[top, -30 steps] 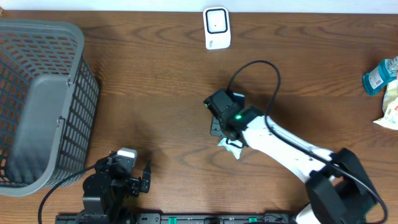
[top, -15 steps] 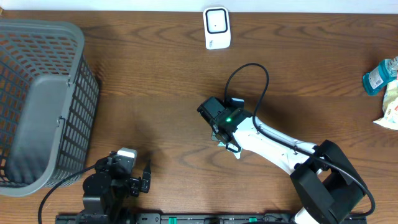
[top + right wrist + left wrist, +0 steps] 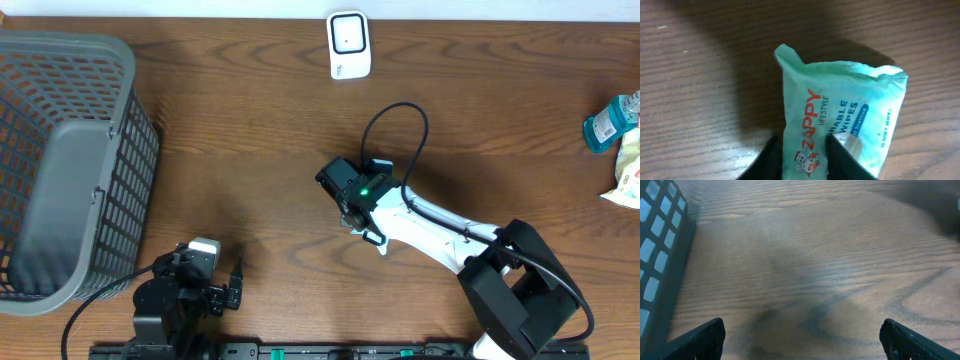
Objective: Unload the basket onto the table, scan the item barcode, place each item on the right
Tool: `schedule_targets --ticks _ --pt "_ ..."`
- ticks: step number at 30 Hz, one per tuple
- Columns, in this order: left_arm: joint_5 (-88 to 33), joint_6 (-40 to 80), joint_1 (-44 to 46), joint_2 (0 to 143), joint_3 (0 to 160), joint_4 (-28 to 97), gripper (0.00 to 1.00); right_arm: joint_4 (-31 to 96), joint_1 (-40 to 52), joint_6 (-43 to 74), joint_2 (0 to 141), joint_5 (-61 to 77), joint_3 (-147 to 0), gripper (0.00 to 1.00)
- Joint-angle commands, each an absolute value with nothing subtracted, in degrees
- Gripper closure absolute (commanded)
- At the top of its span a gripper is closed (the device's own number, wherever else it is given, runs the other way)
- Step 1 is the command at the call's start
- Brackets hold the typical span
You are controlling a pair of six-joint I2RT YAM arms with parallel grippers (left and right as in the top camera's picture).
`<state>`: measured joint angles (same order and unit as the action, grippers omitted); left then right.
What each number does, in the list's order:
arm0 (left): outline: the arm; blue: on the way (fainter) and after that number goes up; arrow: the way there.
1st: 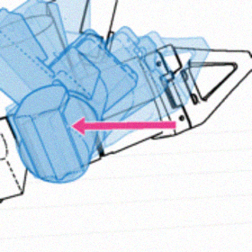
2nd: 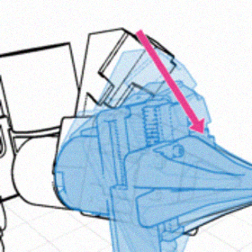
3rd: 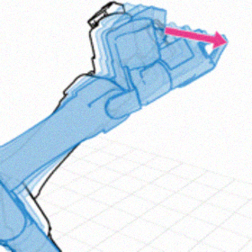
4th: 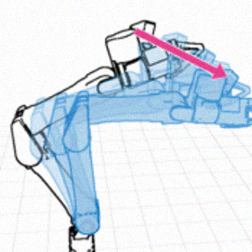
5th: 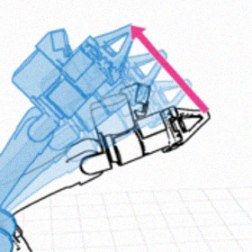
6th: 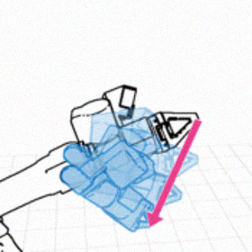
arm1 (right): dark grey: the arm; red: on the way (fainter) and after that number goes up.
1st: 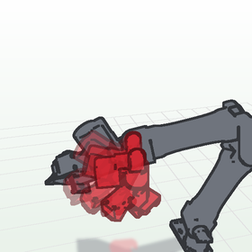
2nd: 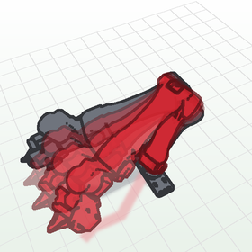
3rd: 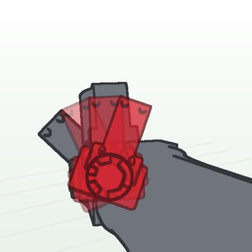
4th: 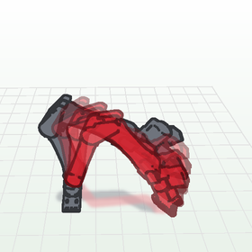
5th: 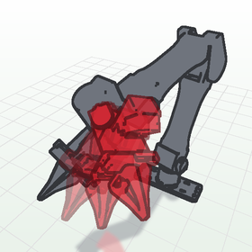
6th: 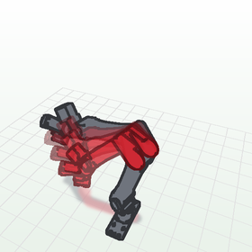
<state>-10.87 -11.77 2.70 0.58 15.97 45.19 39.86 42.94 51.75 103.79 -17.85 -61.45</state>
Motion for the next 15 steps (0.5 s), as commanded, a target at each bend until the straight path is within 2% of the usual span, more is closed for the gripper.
schedule_targets --ticks 1,3,9,14,15 --pt "-11.6 -11.2 2.9 0.2 16.1 45.2 0.01 39.5 43.4 52.3 104.9 -18.5 -62.0 0.88" --pt "-11.6 -11.3 2.9 0.2 16.1 45.2 0.01 38.0 43.3 52.2 104.9 -16.8 -62.0 0.99" --pt "-11.6 -11.3 2.9 0.2 16.1 45.2 0.01 31.1 41.5 43.8 104.4 -2.4 -62.6 0.99" --pt "-11.6 -11.2 2.9 0.2 16.1 45.2 0.01 29.6 34.3 35.9 101.4 19.6 -63.5 0.99" --pt "-11.6 -11.3 2.9 0.2 16.1 45.2 0.01 28.0 32.0 32.6 100.9 27.4 -63.5 0.99"
